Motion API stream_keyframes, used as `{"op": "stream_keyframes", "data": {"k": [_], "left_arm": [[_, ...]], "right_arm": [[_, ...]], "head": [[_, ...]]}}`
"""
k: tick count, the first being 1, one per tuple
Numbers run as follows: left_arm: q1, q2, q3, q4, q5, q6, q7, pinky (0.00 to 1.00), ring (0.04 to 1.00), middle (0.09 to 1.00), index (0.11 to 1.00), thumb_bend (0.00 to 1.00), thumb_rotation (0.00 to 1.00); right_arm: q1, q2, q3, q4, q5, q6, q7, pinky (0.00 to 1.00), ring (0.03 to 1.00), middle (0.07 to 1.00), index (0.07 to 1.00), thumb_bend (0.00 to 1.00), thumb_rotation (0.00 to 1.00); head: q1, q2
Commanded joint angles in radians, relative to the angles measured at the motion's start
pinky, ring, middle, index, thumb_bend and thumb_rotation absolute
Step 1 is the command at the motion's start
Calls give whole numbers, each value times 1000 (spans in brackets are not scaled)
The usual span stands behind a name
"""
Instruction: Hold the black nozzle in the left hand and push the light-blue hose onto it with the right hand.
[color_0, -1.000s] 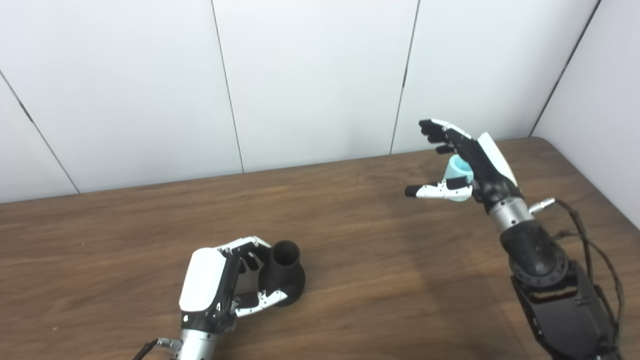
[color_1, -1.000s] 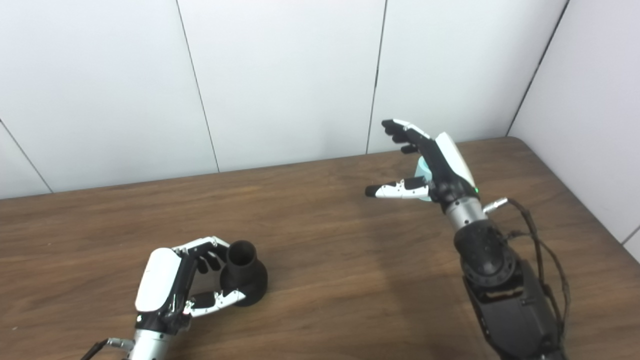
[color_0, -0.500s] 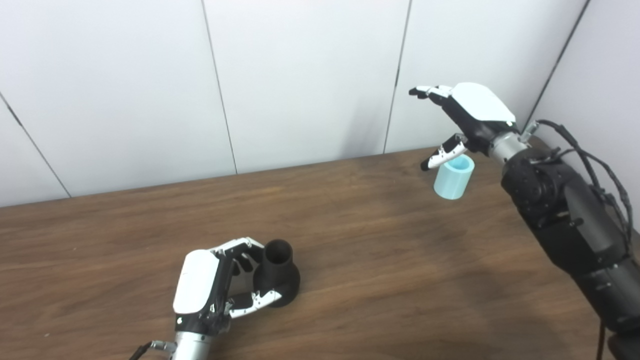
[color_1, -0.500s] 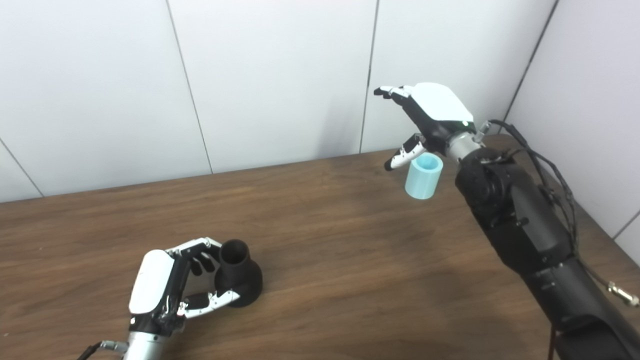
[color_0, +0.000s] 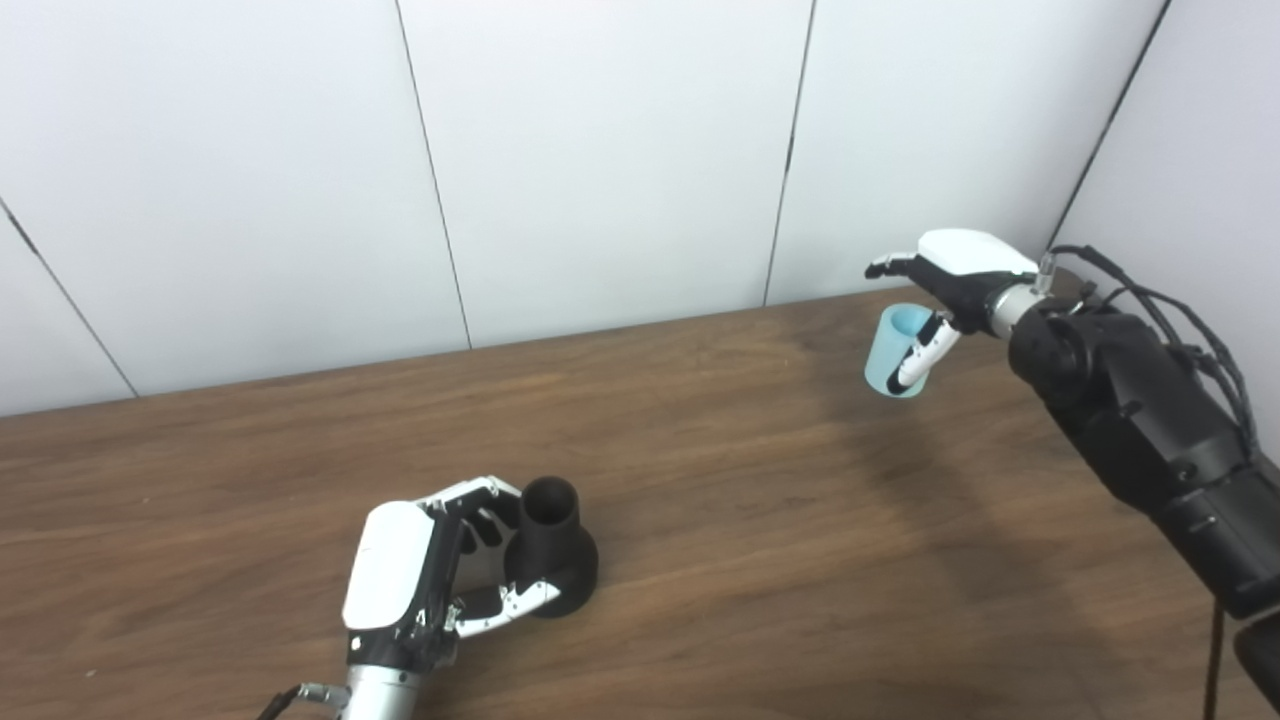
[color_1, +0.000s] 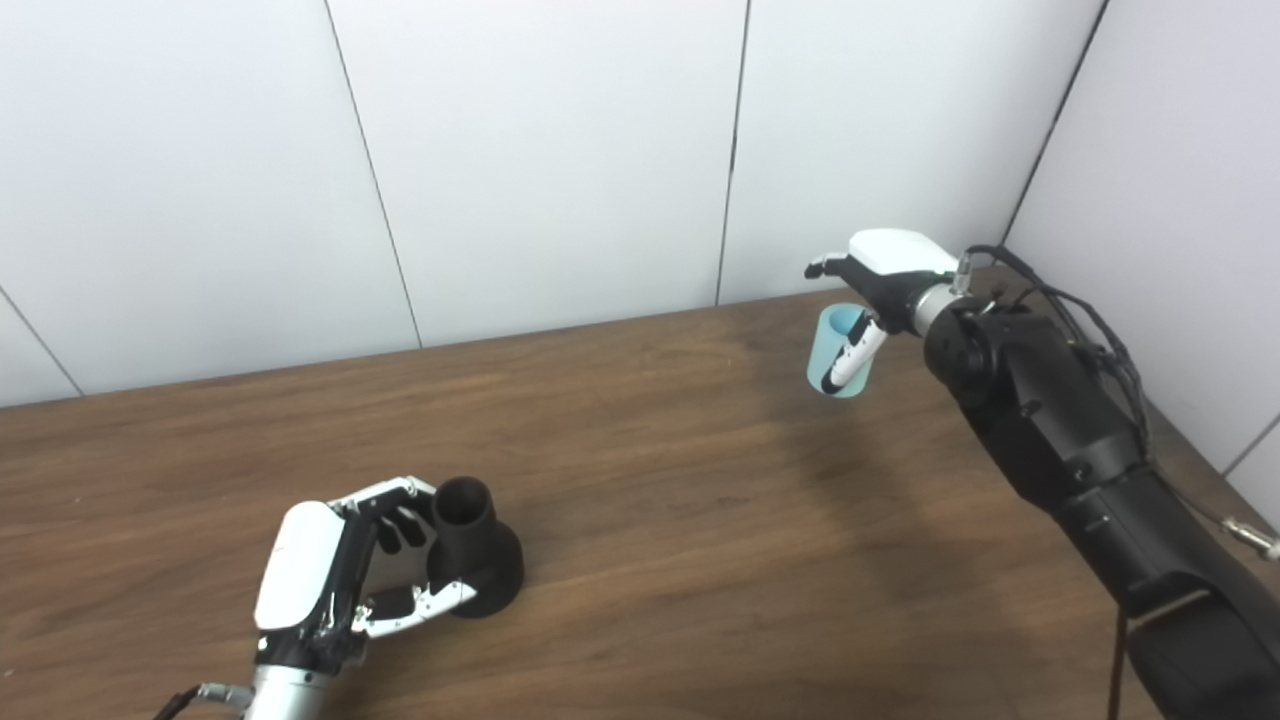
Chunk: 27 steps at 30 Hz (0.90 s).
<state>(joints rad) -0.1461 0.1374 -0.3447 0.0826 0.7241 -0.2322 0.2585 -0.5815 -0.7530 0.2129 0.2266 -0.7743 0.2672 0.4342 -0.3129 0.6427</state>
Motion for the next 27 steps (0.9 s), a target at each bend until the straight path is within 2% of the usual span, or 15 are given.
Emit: {"op": "stream_keyframes", "data": {"k": [1, 6, 16, 22, 27], "left_arm": [[120, 10, -23, 104, 3, -13, 9, 334, 411, 517, 494, 474, 0], [122, 11, -24, 99, 6, -8, 7, 336, 415, 516, 490, 474, 0], [127, 8, -22, 93, 0, -2, 0, 330, 412, 515, 498, 473, 0], [128, 9, -22, 84, 3, 6, -6, 336, 416, 517, 488, 474, 0], [127, 11, -23, 89, 1, 0, -2, 335, 415, 517, 492, 474, 0]], "right_arm": [[-55, -28, -5, 18, -14, 0, -20, 932, 933, 887, 869, 972, 241], [-58, -18, 3, 64, -7, -8, -42, 901, 915, 885, 871, 986, 249], [-43, -3, -16, 67, 33, 9, -51, 839, 934, 899, 864, 971, 209], [-36, 10, -39, 76, 71, -5, -87, 758, 859, 860, 842, 945, 168], [-35, 7, -32, 45, 66, -15, -99, 660, 734, 793, 810, 907, 135]], "head": [[-1, 2], [-6, 1], [-11, 3], [-15, 6], [-20, 9]]}}
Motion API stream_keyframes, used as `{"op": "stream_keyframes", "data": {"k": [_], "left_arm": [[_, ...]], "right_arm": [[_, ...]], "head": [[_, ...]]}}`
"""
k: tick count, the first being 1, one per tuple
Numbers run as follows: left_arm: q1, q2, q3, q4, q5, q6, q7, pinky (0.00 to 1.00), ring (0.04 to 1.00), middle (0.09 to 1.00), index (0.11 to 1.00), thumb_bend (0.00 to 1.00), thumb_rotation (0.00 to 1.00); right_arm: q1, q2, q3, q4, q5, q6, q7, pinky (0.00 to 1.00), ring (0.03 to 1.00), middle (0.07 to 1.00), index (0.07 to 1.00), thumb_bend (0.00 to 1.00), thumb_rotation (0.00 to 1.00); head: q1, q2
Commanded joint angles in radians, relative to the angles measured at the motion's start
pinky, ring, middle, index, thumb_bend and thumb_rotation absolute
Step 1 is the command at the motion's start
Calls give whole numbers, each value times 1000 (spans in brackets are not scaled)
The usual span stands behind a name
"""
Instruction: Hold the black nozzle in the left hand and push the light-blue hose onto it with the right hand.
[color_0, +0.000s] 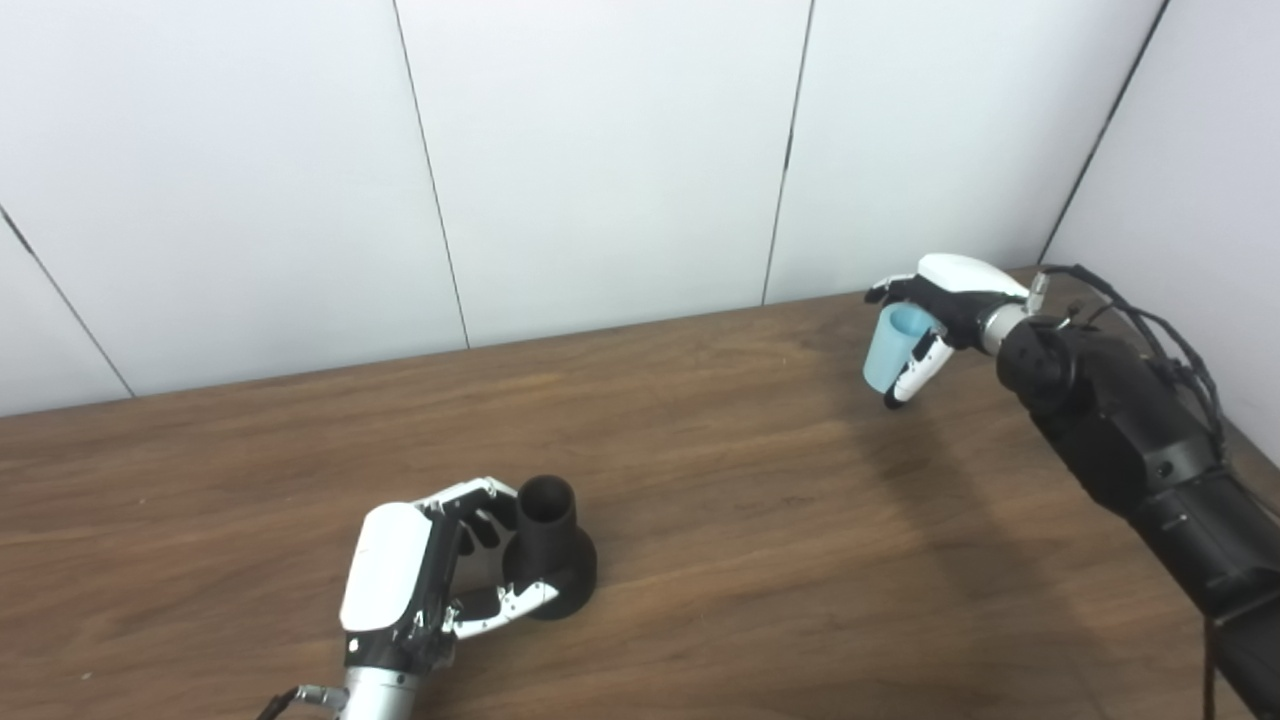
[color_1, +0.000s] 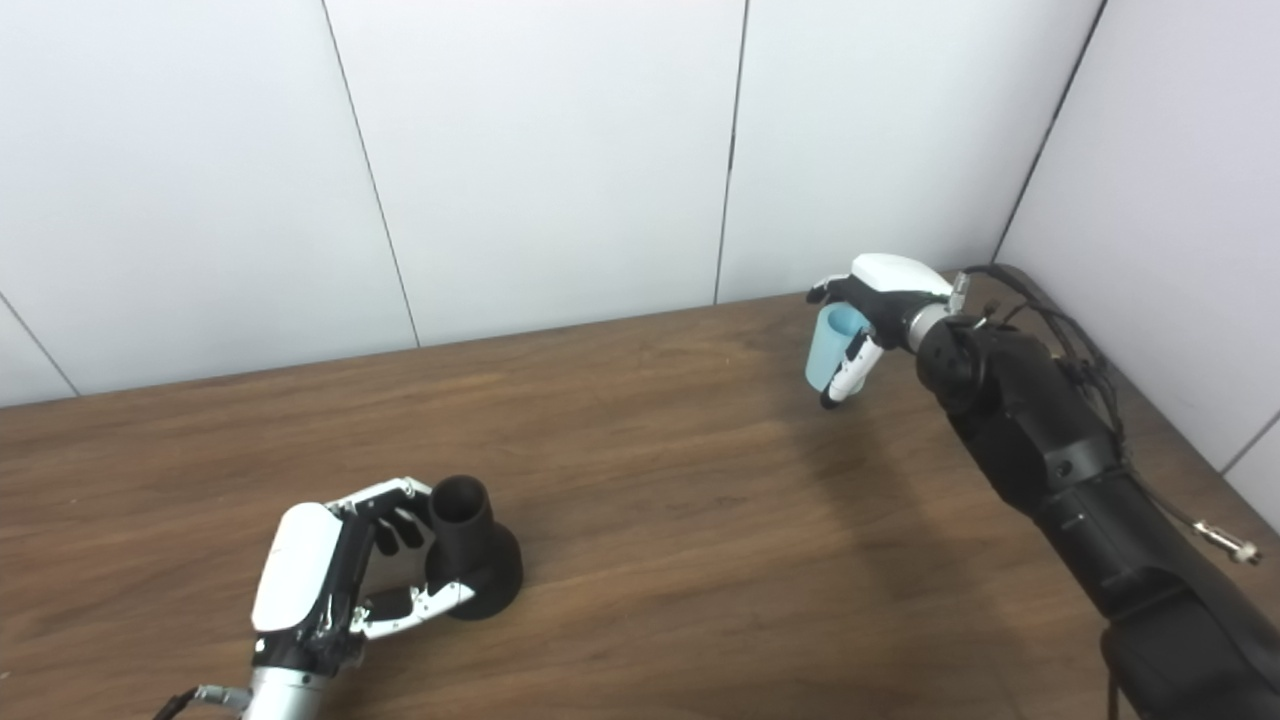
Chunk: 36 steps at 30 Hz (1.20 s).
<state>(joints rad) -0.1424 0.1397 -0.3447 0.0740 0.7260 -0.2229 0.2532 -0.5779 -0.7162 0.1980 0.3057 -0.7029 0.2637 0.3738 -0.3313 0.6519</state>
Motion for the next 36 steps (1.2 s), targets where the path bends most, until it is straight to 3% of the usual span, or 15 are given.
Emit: {"op": "stream_keyframes", "data": {"k": [1, 3, 6, 7, 9, 10, 12, 14, 16, 19, 26, 28, 36], "left_arm": [[124, 9, -24, 96, -1, -8, 1, 335, 415, 518, 490, 474, 0], [125, 10, -24, 91, 0, -7, -1, 335, 415, 520, 488, 474, 0], [126, 11, -23, 90, 2, -7, 0, 334, 413, 519, 490, 474, 0], [127, 11, -23, 88, 2, -4, -1, 333, 411, 516, 492, 474, 0], [128, 11, -22, 84, -1, -1, -6, 333, 410, 515, 494, 474, 0], [128, 12, -21, 83, -2, -2, -6, 334, 411, 517, 494, 474, 0], [128, 13, -21, 83, -3, -3, -8, 335, 412, 518, 493, 474, 0], [127, 14, -20, 83, -3, -2, -11, 333, 412, 522, 492, 473, 0], [126, 15, -18, 83, -7, -3, -15, 335, 412, 520, 492, 474, 0], [124, 17, -17, 86, -9, -12, -10, 337, 412, 519, 493, 474, 0], [126, 19, -18, 78, -22, -12, -18, 333, 414, 522, 494, 473, 0], [130, 19, -18, 70, -24, -4, -27, 334, 415, 522, 494, 473, 0], [136, 9, -29, 67, -2, 3, -16, 336, 420, 517, 489, 474, 0]], "right_arm": [[-39, -30, -15, -33, -8, -11, -41, 658, 726, 785, 803, 901, 129], [-44, -36, -3, -8, -19, -28, -55, 665, 714, 762, 784, 876, 112], [-48, -43, 23, 44, -62, -66, -119, 632, 611, 643, 707, 816, 32], [-47, -44, 29, 56, -76, -73, -142, 624, 586, 552, 666, 668, 13], [-47, -46, 44, 78, -105, -80, -178, 572, 556, 488, 555, 564, 3], [-47, -46, 48, 80, -114, -80, -186, 480, 506, 450, 531, 541, 1], [-48, -45, 55, 110, -129, -99, -226, 389, 448, 426, 514, 530, 0], [-48, -41, 55, 130, -131, -112, -254, 355, 430, 426, 506, 528, 0], [-48, -37, 52, 144, -125, -119, -273, 421, 419, 500, 491, 520, 0], [-41, -29, 43, 125, -116, -113, -278, 444, 420, 536, 475, 516, 0], [-35, -22, 21, 95, -78, -113, -268, 511, 444, 538, 456, 516, 0], [-31, -22, 9, 81, -65, -129, -283, 483, 434, 537, 462, 516, 0], [51, -23, -44, -245, -71, -67, -218, 403, 393, 503, 502, 518, 0]], "head": [[-2, 1], [-4, 1], [-6, 4], [-6, 5], [-8, 6], [-9, 7], [-10, 7], [-13, 8], [-16, 7], [-19, 7], [-16, 10], [-4, 14], [69, 25]]}}
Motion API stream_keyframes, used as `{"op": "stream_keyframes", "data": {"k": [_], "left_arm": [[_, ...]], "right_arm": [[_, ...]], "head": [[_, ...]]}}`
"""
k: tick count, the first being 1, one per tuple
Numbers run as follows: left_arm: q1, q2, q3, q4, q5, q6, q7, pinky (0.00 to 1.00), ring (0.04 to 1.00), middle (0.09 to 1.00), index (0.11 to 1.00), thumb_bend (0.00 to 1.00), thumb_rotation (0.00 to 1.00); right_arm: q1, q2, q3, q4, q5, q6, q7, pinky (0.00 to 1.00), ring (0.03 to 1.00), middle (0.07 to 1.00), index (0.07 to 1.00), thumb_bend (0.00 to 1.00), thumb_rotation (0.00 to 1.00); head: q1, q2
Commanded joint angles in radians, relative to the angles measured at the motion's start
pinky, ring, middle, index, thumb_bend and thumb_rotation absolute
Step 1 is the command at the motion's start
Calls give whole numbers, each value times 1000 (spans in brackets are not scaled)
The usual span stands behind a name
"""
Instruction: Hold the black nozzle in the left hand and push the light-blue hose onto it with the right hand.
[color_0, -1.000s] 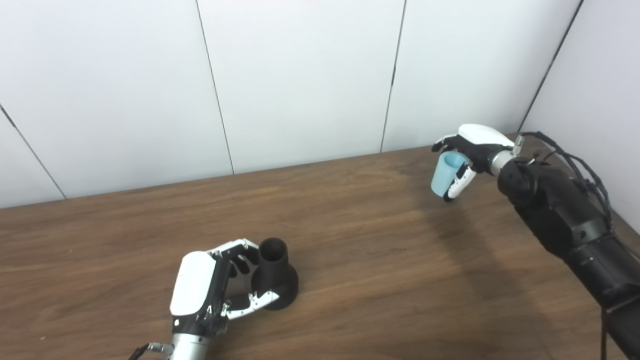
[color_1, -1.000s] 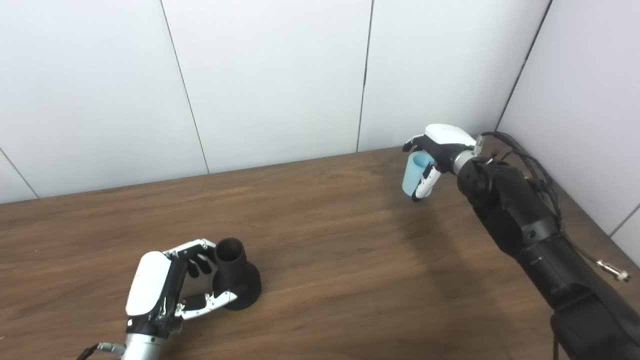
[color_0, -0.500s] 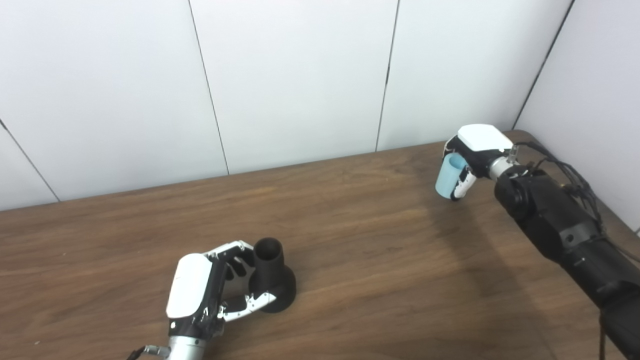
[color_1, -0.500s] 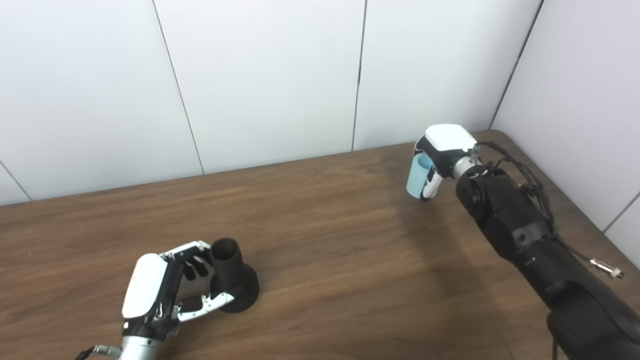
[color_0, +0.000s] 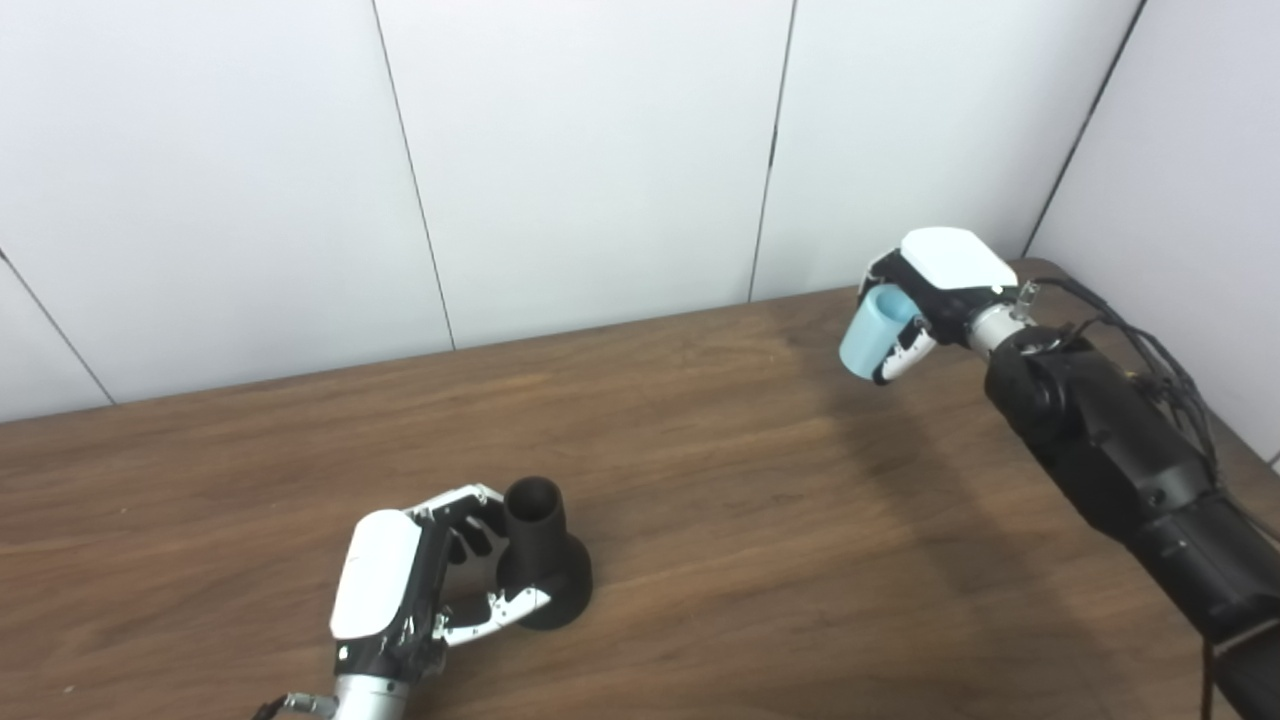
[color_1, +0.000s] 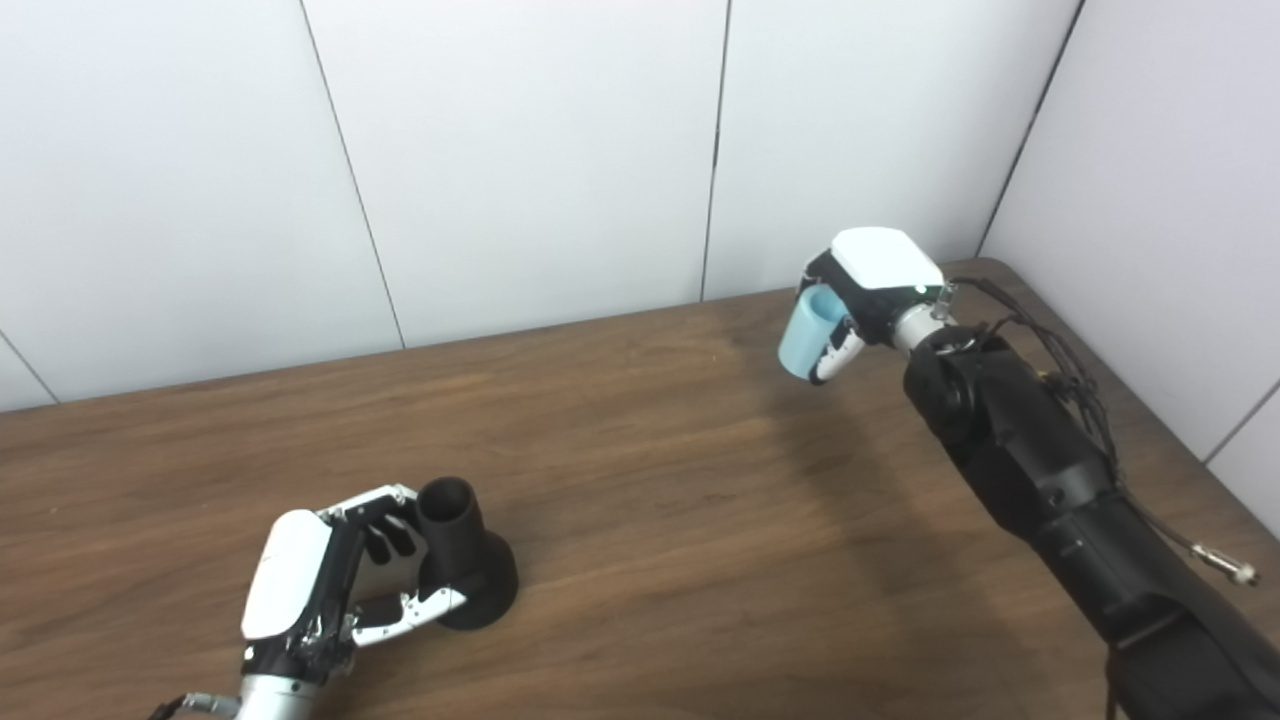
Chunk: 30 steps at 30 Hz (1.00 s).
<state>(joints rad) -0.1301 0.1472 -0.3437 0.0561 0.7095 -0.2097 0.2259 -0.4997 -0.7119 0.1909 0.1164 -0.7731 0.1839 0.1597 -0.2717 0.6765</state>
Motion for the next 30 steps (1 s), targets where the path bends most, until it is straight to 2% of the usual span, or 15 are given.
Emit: {"op": "stream_keyframes", "data": {"k": [1, 9, 15, 22, 25, 28, 30], "left_arm": [[122, -2, -32, 90, 16, -13, 15, 336, 419, 514, 491, 474, 0], [117, -26, -46, 114, 32, -10, 31, 335, 418, 505, 496, 475, 0], [117, -38, -59, 117, 53, 1, 35, 338, 423, 500, 495, 475, 0], [118, -51, -68, 121, 70, 15, 43, 343, 435, 497, 487, 476, 0], [118, -56, -70, 122, 73, 20, 44, 343, 435, 502, 485, 476, 0], [120, -60, -75, 112, 74, 34, 35, 346, 435, 507, 484, 476, 0], [121, -62, -79, 106, 79, 45, 30, 349, 437, 507, 483, 476, 0]], "right_arm": [[-14, -24, -42, -102, 6, 12, 6, 406, 395, 509, 500, 517, 0], [103, 50, -90, -459, 62, 57, 104, 341, 369, 504, 528, 512, 0], [160, 132, -106, -641, 100, 99, 185, 384, 383, 516, 522, 513, 0], [194, 199, -105, -731, 161, 92, 224, 400, 390, 521, 517, 513, 0], [211, 230, -89, -746, 161, 64, 223, 384, 386, 519, 518, 513, 0], [228, 266, -82, -734, 177, 3, 190, 368, 385, 523, 516, 513, 0], [238, 301, -80, -733, 185, -14, 170, 322, 388, 514, 521, 499, 0]], "head": [[22, 1], [101, 3], [156, 5], [193, 9], [209, 9], [225, 11], [231, 12]]}}
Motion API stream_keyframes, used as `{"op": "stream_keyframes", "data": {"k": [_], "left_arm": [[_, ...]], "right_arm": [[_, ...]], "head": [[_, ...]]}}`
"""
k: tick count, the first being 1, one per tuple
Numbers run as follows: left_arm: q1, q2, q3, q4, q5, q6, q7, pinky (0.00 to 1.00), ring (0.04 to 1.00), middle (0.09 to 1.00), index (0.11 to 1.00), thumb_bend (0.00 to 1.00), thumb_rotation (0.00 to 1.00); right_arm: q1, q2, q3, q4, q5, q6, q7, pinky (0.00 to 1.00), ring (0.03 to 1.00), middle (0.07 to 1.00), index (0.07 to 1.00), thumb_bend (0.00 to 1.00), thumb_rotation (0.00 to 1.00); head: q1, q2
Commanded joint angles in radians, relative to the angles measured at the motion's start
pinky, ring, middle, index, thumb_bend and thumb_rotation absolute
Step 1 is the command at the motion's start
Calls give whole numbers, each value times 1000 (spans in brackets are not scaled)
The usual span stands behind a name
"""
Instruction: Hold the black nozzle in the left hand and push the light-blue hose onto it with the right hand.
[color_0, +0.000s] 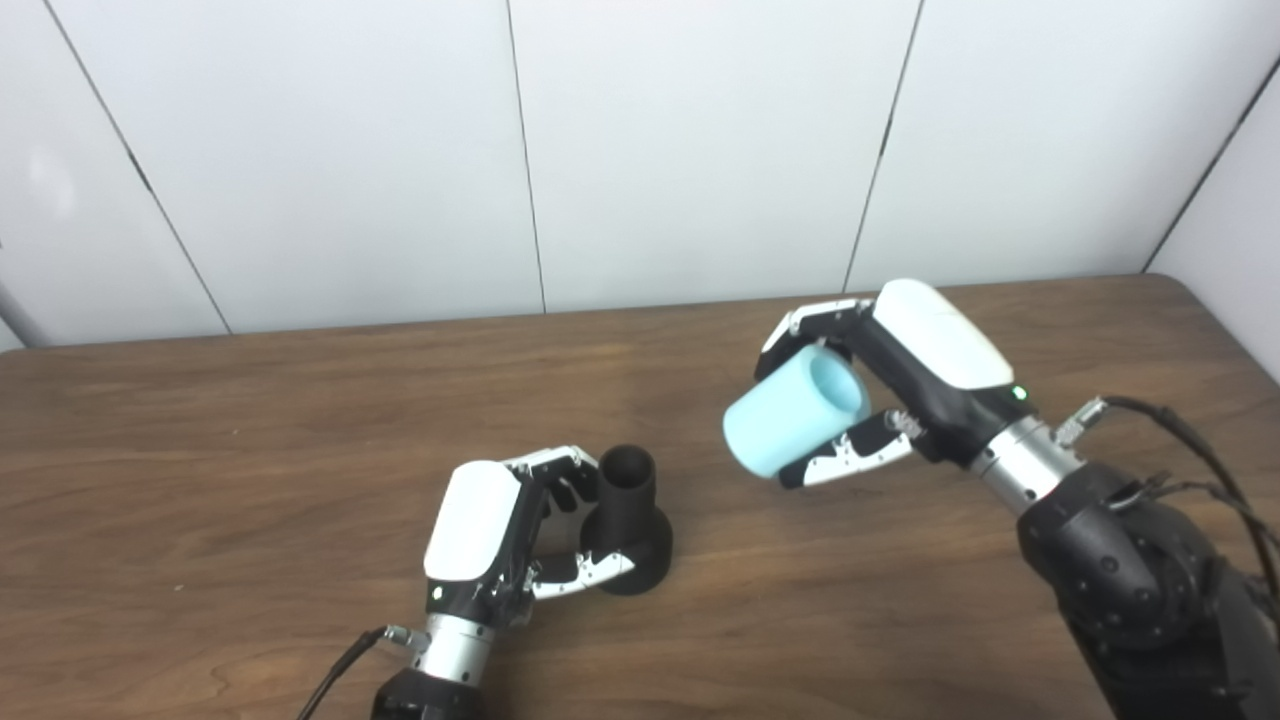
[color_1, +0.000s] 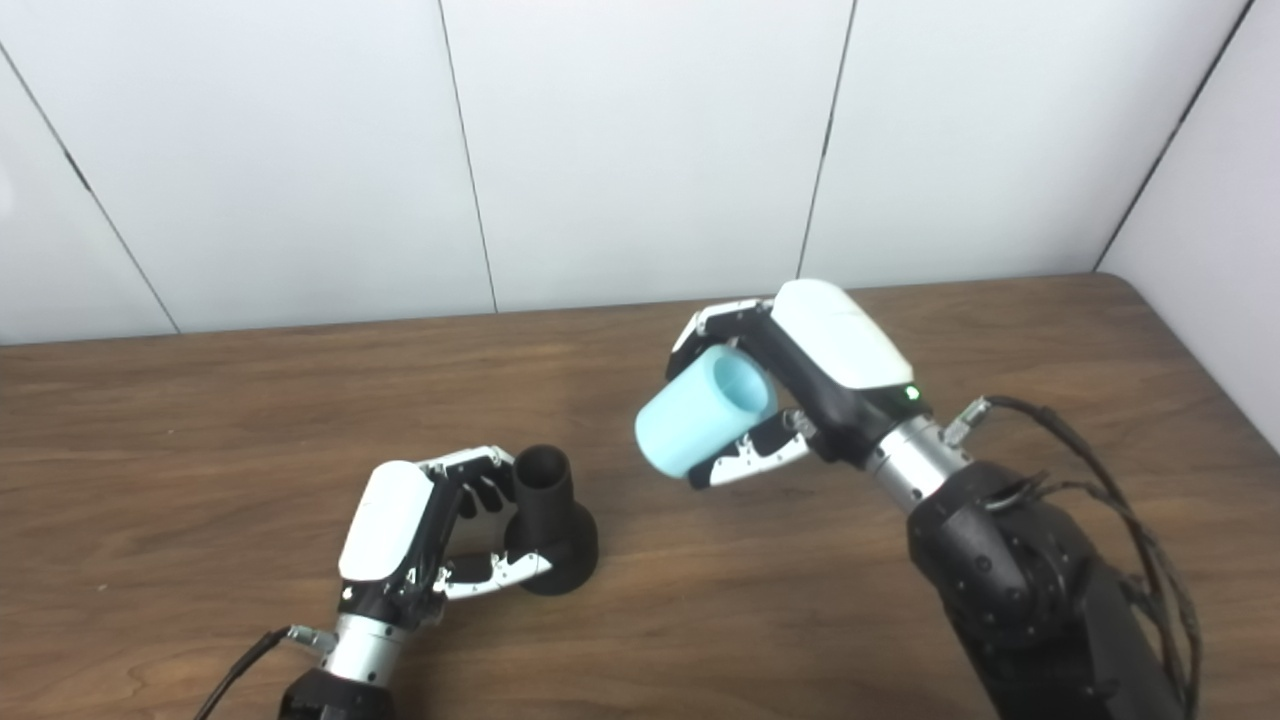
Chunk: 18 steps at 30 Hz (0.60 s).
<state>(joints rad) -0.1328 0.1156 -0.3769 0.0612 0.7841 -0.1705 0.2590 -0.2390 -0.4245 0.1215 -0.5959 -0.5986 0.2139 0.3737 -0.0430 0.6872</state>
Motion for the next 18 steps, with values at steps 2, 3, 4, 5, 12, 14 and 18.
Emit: {"op": "stream_keyframes", "data": {"k": [2, 3, 4, 5, 12, 14, 18], "left_arm": [[122, -31, -51, 101, 7, 13, -3, 350, 439, 509, 483, 476, 0], [122, -31, -52, 102, 7, 14, -3, 349, 439, 510, 482, 476, 0], [121, -30, -54, 104, 6, 13, -2, 349, 440, 510, 482, 476, 0], [120, -30, -55, 105, 5, 12, -2, 350, 440, 509, 482, 476, 0], [116, -33, -60, 112, 10, 18, 2, 348, 443, 506, 484, 477, 0], [114, -34, -63, 115, 13, 18, 7, 349, 443, 508, 483, 477, 0], [113, -35, -67, 119, 12, 20, 5, 350, 441, 511, 483, 476, 0]], "right_arm": [[-13, 45, -7, -21, 13, -52, -57, 306, 389, 510, 530, 494, 0], [-10, 55, -6, -22, 11, -56, -59, 306, 390, 508, 531, 494, 0], [-8, 68, -1, -22, 0, -60, -61, 306, 390, 508, 531, 493, 0], [-5, 79, 4, -21, -10, -62, -62, 310, 389, 507, 530, 494, 0], [-1, 116, 13, 21, -25, -80, -70, 321, 388, 508, 525, 495, 0], [2, 122, 14, 36, -25, -87, -76, 322, 389, 508, 522, 495, 0], [6, 132, 17, 64, -16, -104, -87, 316, 393, 510, 513, 495, 0]], "head": [[6, 4], [7, 4], [7, 4], [7, 3], [14, -1], [18, -2], [22, -2]]}}
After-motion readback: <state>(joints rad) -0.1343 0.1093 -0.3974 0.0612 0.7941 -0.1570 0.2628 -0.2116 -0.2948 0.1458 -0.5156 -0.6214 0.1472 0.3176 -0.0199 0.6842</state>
